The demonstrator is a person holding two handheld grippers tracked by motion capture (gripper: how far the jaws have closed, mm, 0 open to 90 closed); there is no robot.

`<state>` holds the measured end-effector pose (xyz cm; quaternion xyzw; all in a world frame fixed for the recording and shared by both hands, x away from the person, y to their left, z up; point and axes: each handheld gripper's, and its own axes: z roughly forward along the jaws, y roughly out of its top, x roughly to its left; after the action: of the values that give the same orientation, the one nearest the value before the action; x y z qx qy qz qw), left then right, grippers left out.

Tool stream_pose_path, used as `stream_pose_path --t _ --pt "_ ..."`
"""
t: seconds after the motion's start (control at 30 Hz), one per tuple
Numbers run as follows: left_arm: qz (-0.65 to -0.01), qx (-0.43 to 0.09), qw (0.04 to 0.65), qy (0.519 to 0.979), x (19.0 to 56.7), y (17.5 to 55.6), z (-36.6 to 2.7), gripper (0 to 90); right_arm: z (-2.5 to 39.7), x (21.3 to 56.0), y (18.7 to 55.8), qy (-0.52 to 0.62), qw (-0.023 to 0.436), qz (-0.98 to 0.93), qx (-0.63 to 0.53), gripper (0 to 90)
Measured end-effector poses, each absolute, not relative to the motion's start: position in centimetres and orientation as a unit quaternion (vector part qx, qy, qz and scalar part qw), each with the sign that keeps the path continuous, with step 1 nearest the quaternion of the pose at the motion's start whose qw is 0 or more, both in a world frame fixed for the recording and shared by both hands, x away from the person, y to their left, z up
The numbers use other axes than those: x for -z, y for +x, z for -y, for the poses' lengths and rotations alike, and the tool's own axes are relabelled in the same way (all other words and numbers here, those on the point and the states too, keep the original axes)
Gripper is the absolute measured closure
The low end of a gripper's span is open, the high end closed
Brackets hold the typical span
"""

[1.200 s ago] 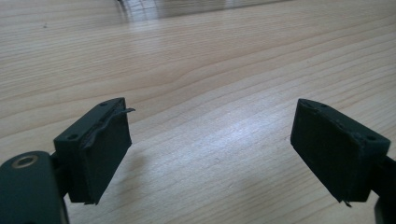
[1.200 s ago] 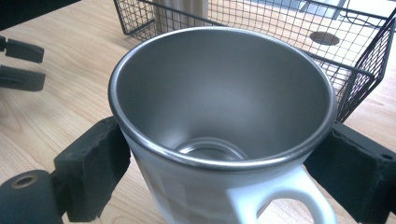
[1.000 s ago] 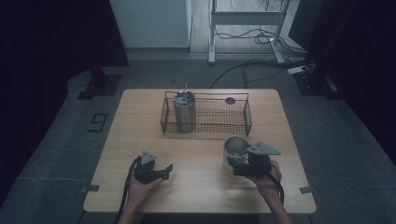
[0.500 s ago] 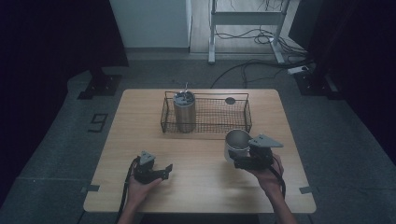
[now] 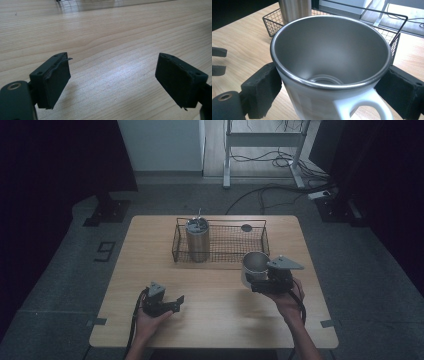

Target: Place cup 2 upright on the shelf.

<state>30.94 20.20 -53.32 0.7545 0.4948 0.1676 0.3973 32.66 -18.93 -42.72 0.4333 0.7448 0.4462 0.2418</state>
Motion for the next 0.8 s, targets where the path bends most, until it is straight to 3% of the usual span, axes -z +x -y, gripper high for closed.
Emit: stream_pose_path --t 0.8 --pt "-0.497 -0.165 0.396 0.754 53.5 31.0 -20.3 12.7 18.7 41.1 35.0 0.429 0.250 -0.741 -0.452 9.0"
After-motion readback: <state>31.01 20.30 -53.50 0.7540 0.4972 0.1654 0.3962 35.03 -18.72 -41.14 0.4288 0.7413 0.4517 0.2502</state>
